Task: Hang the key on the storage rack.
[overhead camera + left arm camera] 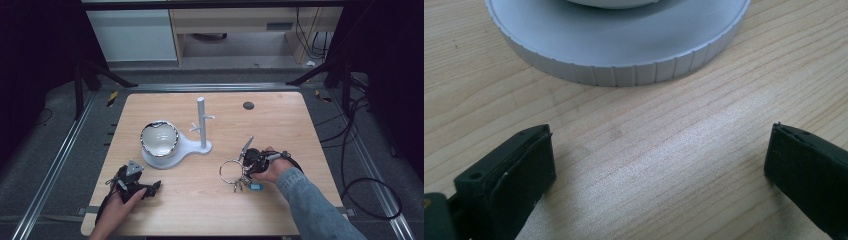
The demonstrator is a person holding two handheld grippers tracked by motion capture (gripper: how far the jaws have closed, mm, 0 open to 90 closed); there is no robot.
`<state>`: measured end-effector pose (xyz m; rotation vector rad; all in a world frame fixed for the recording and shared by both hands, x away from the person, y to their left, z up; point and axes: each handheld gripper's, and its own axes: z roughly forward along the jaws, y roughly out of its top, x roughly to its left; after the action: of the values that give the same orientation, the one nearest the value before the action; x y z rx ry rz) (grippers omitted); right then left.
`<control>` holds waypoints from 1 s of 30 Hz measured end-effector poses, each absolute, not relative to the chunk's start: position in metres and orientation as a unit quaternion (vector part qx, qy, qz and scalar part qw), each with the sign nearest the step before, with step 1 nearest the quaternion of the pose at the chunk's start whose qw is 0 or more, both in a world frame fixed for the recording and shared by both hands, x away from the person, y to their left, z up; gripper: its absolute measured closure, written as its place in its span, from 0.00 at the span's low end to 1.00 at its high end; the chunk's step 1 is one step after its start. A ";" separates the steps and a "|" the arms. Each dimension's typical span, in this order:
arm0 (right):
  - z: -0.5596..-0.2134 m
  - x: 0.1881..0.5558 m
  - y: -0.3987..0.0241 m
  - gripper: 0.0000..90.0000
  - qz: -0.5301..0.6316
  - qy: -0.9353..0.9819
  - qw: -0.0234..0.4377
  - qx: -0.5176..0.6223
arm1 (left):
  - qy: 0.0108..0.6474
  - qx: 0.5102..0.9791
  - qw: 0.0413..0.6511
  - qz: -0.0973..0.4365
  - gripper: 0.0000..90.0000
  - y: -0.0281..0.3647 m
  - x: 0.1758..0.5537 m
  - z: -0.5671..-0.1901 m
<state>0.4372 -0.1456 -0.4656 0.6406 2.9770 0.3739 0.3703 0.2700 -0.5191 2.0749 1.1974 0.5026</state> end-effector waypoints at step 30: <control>-0.420 0.440 -0.159 0.95 0.155 0.961 0.067 0.217 | 0.460 0.797 0.340 0.193 0.00 0.270 0.370 -0.519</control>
<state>0.4401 -0.1585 -0.4200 0.6534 2.8975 0.4686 0.3703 0.2701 -0.5190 2.0754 1.1968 0.5019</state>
